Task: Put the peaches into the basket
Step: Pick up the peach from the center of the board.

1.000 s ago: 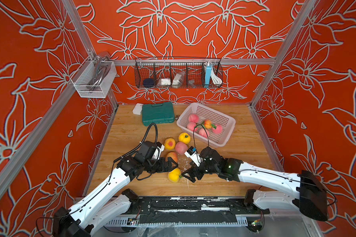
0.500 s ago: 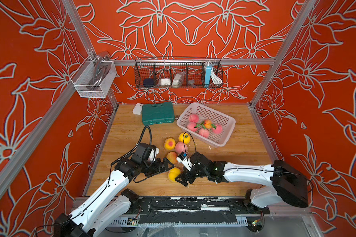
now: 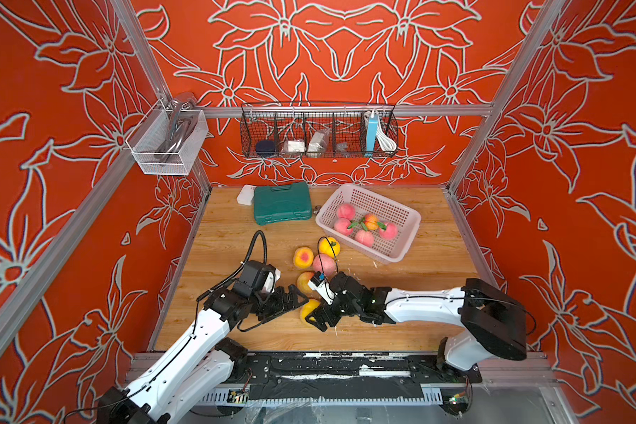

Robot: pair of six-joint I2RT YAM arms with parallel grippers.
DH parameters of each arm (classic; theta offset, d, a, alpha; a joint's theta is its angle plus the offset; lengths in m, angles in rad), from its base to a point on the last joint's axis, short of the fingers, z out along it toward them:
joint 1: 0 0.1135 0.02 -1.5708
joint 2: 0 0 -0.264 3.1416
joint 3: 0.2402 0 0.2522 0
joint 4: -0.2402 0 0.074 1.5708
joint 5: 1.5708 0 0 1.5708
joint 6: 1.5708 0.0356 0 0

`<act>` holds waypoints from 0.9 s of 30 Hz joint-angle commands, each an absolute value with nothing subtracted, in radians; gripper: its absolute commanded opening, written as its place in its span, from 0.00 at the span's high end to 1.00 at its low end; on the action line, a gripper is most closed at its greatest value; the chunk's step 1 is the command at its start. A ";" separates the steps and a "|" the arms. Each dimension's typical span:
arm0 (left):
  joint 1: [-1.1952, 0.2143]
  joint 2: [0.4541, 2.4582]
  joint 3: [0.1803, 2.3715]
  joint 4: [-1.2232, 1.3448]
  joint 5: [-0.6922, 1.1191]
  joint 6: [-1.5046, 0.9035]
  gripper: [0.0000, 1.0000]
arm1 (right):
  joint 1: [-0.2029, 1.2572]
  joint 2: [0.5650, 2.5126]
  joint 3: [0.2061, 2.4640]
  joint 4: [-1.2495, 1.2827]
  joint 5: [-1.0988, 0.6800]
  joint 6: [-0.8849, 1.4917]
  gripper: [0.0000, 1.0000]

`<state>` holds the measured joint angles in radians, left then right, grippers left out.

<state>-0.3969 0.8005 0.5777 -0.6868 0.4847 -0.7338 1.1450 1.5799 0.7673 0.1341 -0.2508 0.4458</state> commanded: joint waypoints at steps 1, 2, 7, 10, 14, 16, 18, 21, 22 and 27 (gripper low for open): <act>-0.387 0.793 0.581 -0.675 0.491 -0.738 0.01 | 1.152 1.608 0.804 0.141 -0.226 0.436 0.06; -0.385 0.793 0.581 -0.675 0.491 -0.739 0.01 | 1.152 1.618 0.812 0.135 -0.224 0.435 0.06; -0.374 0.792 0.581 -0.673 0.495 -0.736 0.01 | 1.152 1.658 0.835 0.135 -0.232 0.433 0.06; -0.370 0.787 0.580 -0.673 0.494 -0.735 0.01 | 1.152 1.672 0.841 0.135 -0.233 0.433 0.07; -0.366 0.784 0.581 -0.673 0.492 -0.735 0.01 | 1.151 1.689 0.844 0.136 -0.239 0.436 0.12; -0.362 0.784 0.579 -0.672 0.492 -0.733 0.01 | 1.151 1.694 0.843 0.136 -0.244 0.439 0.14; -0.360 0.784 0.579 -0.671 0.494 -0.733 0.01 | 1.152 1.697 0.842 0.137 -0.251 0.440 0.19; -0.358 0.784 0.579 -0.670 0.495 -0.732 0.01 | 1.151 1.695 0.839 0.131 -0.252 0.440 0.26; -0.357 0.783 0.580 -0.670 0.494 -0.732 0.01 | 1.152 1.692 0.838 0.128 -0.250 0.439 0.28; -0.354 0.783 0.579 -0.666 0.496 -0.732 0.01 | 1.151 1.656 0.829 0.089 -0.241 0.427 0.30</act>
<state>-0.3653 0.7921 0.5774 -0.6754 0.4866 -0.7334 1.1446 1.6775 0.8230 0.1360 -0.2474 0.4366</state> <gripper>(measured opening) 0.987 0.803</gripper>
